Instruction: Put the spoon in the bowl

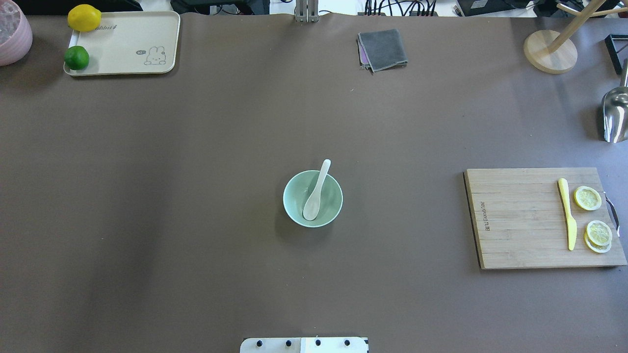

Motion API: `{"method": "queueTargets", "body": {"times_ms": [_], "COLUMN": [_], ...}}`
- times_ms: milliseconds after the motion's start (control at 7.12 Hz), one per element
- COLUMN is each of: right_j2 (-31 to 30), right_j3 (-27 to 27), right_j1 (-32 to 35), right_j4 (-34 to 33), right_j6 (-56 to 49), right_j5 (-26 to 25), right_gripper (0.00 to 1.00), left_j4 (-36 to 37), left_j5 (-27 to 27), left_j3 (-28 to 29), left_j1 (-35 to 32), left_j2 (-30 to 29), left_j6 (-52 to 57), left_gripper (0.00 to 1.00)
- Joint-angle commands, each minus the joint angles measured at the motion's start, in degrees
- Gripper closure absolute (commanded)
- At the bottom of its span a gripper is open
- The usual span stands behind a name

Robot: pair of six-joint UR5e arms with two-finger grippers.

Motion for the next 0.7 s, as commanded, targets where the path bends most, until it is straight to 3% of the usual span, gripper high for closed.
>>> {"method": "queueTargets", "body": {"times_ms": [0, 562], "right_j2": [0.3, 1.1], "right_j3": [0.4, -0.3], "right_j1": [0.0, -1.3], "right_j4": [-0.1, -0.3], "right_j6": [1.0, 0.9], "right_j5": [1.0, 0.8], "right_gripper": [0.00, 0.00], "left_j4": [-1.0, -4.7], "left_j5": [-0.1, -0.1], "left_j3": [0.0, 2.9], "left_j1": [0.1, 3.7], "left_j2": [-0.4, -3.2], "left_j6": [-0.3, -3.6], "left_gripper": [0.02, 0.02]}}
